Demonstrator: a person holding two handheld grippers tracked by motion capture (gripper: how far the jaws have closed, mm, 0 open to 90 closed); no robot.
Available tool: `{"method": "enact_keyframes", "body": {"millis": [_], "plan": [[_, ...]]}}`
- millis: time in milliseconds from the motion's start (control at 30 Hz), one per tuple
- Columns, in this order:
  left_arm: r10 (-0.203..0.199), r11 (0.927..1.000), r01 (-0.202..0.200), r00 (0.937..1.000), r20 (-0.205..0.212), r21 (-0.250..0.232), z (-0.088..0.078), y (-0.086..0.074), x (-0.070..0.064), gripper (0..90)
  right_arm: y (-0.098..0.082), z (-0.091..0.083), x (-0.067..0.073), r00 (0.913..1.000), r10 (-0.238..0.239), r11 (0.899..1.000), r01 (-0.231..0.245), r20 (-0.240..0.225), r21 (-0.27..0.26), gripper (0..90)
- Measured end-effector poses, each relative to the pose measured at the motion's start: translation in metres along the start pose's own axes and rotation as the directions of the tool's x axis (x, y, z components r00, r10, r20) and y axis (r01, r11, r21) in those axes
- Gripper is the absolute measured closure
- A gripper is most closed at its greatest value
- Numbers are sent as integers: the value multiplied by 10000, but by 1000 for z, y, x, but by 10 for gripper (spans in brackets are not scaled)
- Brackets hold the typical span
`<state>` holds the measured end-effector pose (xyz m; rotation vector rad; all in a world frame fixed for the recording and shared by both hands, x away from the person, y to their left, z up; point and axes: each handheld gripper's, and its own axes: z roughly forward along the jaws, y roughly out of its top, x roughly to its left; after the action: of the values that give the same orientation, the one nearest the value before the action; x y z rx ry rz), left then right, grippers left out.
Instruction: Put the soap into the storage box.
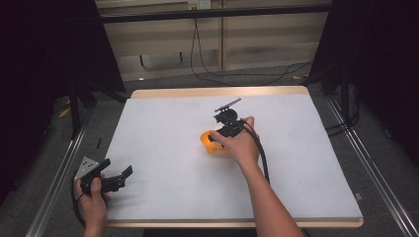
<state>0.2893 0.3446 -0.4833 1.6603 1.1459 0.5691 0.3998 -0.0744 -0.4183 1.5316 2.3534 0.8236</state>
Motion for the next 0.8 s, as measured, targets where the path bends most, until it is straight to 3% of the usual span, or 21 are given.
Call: {"method": "enact_keyframes", "body": {"millis": [800], "plan": [[-7, 10000, 7, 10000, 4, 0, 0, 0, 0, 20, -1, 11, 0, 9997, 245, 9991, -248, 82, 337, 234]]}}
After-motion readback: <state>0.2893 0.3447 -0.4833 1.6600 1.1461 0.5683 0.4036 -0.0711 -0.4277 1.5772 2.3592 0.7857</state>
